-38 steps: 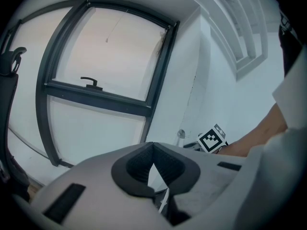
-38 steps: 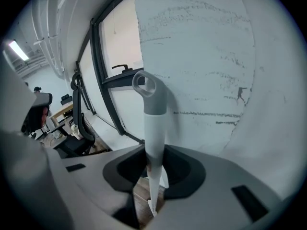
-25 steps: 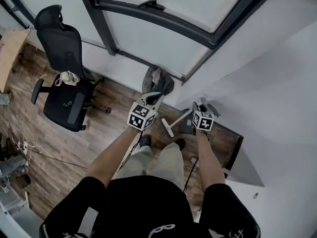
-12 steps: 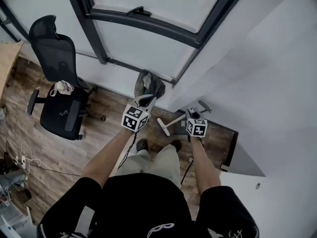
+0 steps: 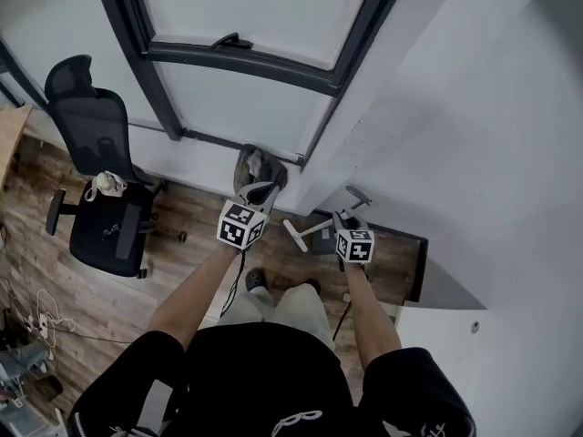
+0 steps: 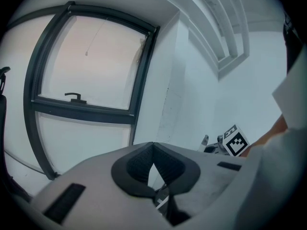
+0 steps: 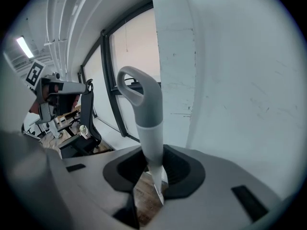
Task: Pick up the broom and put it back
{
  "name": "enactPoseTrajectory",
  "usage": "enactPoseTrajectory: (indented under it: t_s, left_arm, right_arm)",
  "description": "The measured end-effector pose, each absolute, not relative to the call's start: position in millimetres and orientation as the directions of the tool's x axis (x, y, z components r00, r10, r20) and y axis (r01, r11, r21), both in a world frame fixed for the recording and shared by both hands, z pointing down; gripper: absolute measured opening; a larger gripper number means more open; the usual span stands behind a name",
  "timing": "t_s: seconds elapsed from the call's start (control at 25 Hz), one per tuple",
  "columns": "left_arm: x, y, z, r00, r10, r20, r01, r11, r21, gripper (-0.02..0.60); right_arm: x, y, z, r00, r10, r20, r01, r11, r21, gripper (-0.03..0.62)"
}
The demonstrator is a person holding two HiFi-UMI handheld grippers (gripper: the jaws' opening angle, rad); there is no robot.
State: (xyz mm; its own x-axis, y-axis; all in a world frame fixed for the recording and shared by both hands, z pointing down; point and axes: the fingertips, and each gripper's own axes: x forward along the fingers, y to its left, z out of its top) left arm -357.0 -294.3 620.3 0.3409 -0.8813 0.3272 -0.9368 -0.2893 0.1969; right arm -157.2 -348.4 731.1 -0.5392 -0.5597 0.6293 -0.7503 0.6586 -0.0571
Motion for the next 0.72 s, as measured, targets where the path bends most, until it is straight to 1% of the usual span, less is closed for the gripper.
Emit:
enactPoseTrajectory:
  t_s: [0.32, 0.56, 0.72]
  left_arm:
    - [-332.3, -291.2, 601.2, 0.313, -0.902, 0.297, -0.945, -0.266, 0.189, 0.017]
    - [-293.4, -284.9, 574.6, 0.336, -0.902, 0.270, -0.940, -0.304, 0.153, 0.017]
    - [-264.1, -271.2, 552.5, 0.352, -0.904, 0.244, -0.932, -0.315, 0.178, 0.017]
  right_arm:
    - [-131.4, -351.5, 675.8, -0.565, -0.622, 0.542, -0.765, 0.641, -0.063, 0.115]
    - [-116.3, -350.1, 636.1, -0.588, -0.646, 0.487, -0.760, 0.647, -0.058, 0.115]
    - [-102.2, -341.1, 612.0, -0.598, -0.654, 0.464, -0.751, 0.659, -0.040, 0.115]
